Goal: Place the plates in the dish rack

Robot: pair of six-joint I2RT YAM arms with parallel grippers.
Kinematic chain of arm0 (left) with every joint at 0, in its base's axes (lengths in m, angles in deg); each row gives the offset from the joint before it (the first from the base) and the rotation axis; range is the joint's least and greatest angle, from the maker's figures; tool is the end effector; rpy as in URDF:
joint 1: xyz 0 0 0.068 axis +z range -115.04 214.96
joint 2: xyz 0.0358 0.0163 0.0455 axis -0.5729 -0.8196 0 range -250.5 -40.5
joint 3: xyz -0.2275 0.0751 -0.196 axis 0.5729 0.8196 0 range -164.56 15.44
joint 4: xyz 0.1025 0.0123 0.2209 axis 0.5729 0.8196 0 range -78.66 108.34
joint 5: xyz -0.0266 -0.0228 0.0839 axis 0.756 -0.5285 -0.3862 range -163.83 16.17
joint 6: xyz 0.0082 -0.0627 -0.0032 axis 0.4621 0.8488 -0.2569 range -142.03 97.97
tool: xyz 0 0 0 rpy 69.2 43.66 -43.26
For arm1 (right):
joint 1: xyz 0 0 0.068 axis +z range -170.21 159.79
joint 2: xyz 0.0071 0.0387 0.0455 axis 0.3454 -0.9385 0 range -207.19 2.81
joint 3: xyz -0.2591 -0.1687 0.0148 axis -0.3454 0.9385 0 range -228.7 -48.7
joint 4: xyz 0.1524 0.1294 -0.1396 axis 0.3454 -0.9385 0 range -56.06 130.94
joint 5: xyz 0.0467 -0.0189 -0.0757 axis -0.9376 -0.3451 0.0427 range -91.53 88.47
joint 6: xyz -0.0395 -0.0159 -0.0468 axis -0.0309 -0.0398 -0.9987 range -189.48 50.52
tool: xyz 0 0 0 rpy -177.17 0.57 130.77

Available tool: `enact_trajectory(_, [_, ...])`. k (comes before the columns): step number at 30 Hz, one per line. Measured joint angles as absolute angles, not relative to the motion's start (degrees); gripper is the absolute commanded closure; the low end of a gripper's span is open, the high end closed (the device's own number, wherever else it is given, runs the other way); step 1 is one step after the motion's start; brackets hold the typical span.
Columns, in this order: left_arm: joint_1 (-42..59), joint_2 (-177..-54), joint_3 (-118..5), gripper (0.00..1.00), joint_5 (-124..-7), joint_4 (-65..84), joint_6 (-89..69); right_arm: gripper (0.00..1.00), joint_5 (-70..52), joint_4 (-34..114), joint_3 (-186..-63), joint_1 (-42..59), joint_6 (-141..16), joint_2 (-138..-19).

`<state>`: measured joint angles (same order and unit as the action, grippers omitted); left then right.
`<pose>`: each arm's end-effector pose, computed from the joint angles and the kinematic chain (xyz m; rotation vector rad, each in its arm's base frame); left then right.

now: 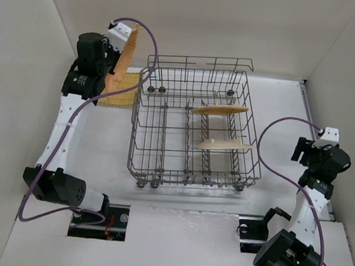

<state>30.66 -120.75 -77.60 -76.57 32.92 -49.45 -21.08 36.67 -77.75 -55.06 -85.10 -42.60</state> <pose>0.2966 -0.0200 0.5006 0.4398 1.6792 0.3388 0.1358 -0.0748 0.2801 0.0943 1.9159 -0.2651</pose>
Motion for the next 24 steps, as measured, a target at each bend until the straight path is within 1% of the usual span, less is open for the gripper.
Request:
enact_trajectory(12, [14.5, -120.7, -76.3, 0.92, -81.8, 26.9, -68.3, 0.2, -21.5, 36.7, -77.8, -55.1, -85.1, -42.6])
enact_trajectory(19, [6.9, -120.7, -73.3, 0.92, -81.8, 25.2, -73.6, 0.2, -21.5, 36.7, -77.8, -55.1, -85.1, -42.6])
enact_trajectory(24, [2.7, -120.6, -68.9, 0.92, -81.9, 23.4, -74.6, 0.2, -21.5, 36.7, -77.8, -55.1, -85.1, -42.6])
